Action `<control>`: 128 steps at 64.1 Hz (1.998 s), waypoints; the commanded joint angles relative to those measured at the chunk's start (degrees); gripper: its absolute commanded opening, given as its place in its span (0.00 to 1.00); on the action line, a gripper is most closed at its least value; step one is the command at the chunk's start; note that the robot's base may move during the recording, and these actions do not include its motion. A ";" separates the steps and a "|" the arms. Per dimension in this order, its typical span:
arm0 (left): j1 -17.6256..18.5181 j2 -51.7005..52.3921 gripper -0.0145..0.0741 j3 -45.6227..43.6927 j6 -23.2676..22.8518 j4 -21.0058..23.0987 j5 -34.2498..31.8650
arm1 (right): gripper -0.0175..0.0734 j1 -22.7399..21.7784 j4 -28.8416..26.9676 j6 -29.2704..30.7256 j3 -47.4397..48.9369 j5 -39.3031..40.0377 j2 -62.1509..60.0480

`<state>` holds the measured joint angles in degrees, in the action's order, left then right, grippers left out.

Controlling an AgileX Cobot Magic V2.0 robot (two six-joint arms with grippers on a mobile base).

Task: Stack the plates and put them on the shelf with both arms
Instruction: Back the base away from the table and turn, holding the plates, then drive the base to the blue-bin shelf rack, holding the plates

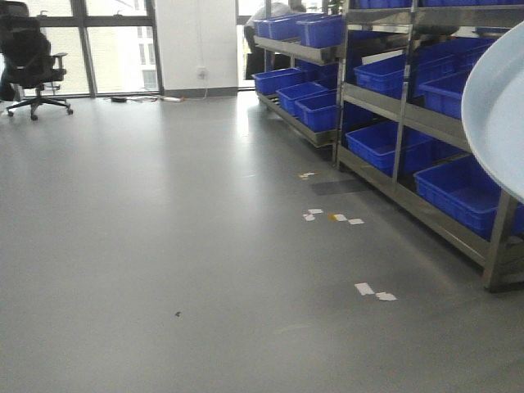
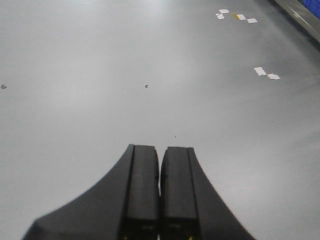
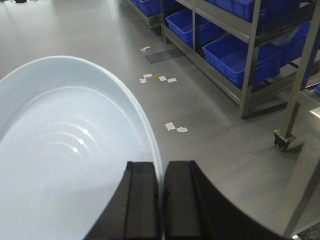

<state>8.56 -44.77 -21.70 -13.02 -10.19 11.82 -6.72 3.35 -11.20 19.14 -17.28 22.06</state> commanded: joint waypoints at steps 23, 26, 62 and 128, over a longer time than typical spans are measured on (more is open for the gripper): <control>-0.13 -1.00 0.26 -1.66 -0.43 -0.19 -4.10 | 0.24 -0.29 0.28 0.17 1.81 6.23 0.16; -0.13 -1.00 0.26 -1.66 -0.43 -0.19 -4.10 | 0.24 -0.29 0.28 0.17 1.81 6.23 0.16; -0.13 -1.00 0.26 -1.66 -0.43 -0.19 -4.10 | 0.24 -0.29 0.28 0.17 1.81 6.23 0.16; -0.13 -1.00 0.26 -1.66 -0.43 -0.19 -4.10 | 0.24 -0.29 0.28 0.17 1.81 6.23 0.16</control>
<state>8.56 -45.82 -21.70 -13.02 -10.19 11.82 -6.72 3.35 -11.19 19.14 -17.28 21.97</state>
